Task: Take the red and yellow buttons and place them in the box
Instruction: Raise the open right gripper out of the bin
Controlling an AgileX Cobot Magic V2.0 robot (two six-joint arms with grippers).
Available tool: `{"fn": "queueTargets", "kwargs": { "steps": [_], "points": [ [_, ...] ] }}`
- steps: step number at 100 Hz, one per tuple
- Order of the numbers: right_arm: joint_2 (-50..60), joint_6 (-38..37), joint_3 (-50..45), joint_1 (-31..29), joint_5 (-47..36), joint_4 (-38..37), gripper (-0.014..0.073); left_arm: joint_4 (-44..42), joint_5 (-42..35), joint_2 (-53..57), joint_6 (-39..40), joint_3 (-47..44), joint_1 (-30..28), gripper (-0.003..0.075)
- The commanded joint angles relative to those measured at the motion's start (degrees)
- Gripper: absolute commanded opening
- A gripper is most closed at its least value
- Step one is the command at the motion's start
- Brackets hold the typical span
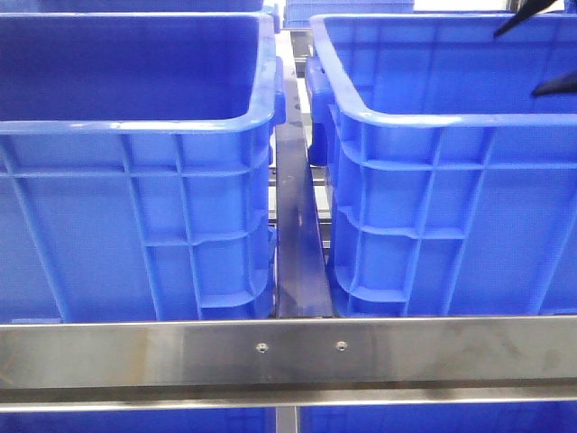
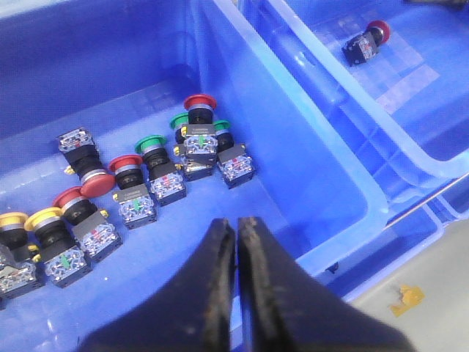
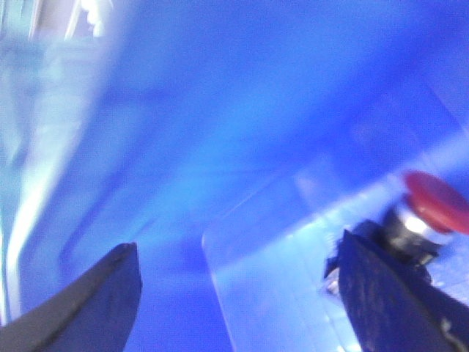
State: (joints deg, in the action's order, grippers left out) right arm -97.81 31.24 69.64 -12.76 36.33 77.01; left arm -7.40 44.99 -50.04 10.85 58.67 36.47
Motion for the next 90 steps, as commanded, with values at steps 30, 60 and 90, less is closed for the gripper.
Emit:
{"fn": "queueTargets", "kwargs": {
  "steps": [30, 60, 90],
  "points": [
    [18.4, 2.1, 1.1, 5.9, -2.4, -18.6, 0.0582, 0.1, -4.3, 0.6, 0.0, 1.6, 0.5, -0.0019],
    [31.2, 2.1, -2.8, 10.7, -6.6, -29.6, 0.0582, 0.1, -4.3, 0.6, 0.0, 1.6, 0.5, -0.0019],
    [47.2, 2.1, -16.9, 10.7, -11.4, -36.1, 0.0582, 0.1, -4.3, 0.6, 0.0, 1.6, 0.5, -0.0019]
  ]
}}
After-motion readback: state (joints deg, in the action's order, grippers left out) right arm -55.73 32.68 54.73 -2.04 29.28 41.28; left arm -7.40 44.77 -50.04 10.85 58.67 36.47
